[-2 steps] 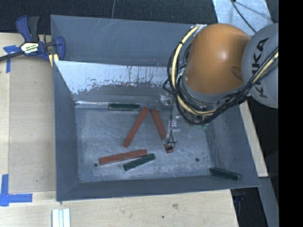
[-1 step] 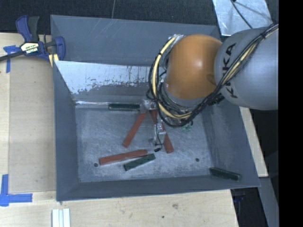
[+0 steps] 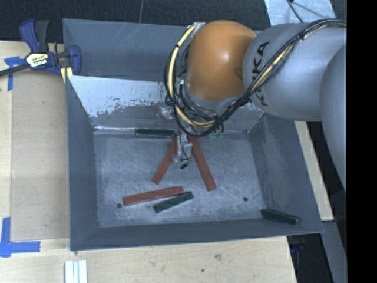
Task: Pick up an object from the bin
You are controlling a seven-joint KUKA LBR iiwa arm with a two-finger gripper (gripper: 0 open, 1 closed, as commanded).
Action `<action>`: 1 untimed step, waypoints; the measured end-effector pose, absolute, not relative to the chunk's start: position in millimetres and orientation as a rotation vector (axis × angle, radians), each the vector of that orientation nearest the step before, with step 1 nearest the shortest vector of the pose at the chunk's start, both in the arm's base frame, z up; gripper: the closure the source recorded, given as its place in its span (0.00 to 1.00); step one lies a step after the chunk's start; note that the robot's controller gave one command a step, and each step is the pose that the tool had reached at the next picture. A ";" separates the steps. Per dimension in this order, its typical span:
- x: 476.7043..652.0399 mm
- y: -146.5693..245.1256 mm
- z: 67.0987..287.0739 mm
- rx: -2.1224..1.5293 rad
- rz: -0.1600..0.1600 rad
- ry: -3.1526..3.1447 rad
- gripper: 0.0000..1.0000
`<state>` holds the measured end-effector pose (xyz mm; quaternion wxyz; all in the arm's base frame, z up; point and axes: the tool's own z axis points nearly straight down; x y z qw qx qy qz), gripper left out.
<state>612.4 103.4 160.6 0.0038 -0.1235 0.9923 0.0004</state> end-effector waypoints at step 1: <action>619.6 86.4 146.6 -0.626 0.000 3.074 0.00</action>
Offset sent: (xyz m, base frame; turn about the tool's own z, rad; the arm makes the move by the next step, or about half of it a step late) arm 0.0067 -0.0002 -0.0906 -0.2363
